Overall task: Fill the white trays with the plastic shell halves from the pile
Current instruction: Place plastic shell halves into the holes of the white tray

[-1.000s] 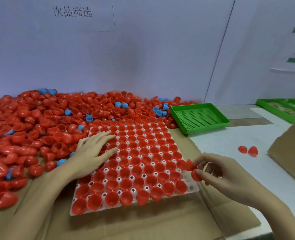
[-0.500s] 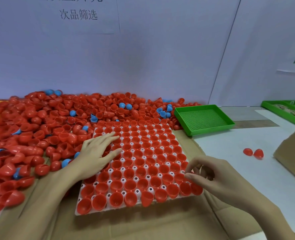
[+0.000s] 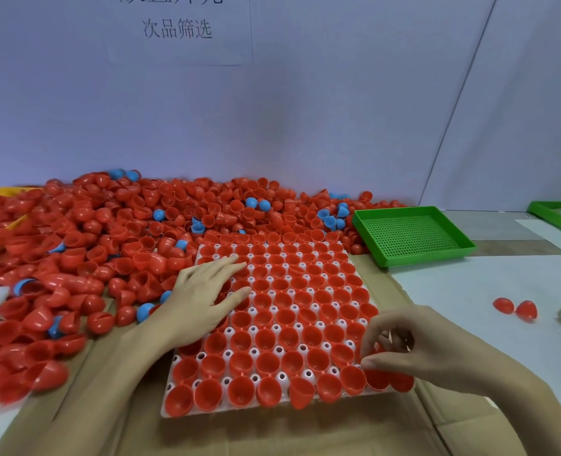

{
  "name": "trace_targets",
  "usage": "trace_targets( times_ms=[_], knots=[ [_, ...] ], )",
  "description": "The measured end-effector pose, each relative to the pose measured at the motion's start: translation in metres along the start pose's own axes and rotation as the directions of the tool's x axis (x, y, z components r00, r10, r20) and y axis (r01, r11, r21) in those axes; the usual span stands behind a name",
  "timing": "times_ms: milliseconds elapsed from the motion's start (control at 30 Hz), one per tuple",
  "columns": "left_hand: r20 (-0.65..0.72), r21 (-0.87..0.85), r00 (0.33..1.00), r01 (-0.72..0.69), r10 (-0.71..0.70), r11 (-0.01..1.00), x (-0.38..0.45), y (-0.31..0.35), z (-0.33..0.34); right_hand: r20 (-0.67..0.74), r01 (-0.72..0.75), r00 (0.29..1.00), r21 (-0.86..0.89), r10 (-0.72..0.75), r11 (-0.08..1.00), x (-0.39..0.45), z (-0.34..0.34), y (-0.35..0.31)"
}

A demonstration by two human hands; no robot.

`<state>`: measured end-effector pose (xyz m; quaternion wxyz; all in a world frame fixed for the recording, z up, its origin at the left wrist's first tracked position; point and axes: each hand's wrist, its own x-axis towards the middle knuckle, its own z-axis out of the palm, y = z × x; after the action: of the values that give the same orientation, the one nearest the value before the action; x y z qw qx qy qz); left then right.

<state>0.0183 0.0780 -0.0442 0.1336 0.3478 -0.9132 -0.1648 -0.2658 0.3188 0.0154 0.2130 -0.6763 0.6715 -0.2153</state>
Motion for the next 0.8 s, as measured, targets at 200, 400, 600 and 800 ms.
trace_targets(
  times_ms=[200,400,600,800],
  knots=[
    [0.003,0.013,1.0,-0.001,0.001,1.0,0.0,0.001,0.001,0.095,-0.041,0.995,0.086,0.032,0.995,0.008,-0.003,0.004],
    [-0.01,0.008,1.0,-0.001,0.001,1.0,0.0,0.0,0.001,0.053,-0.001,0.999,0.142,-0.007,0.99,0.007,-0.003,0.008],
    [-0.127,-0.227,0.991,0.011,-0.041,0.974,-0.001,0.006,-0.004,-0.102,0.043,0.995,0.218,-0.021,0.975,0.035,-0.006,0.008],
    [-0.258,-0.228,0.963,0.015,-0.075,0.974,-0.006,0.01,-0.017,-0.275,0.102,0.958,0.057,-0.083,0.993,0.089,0.002,-0.003]
  ],
)
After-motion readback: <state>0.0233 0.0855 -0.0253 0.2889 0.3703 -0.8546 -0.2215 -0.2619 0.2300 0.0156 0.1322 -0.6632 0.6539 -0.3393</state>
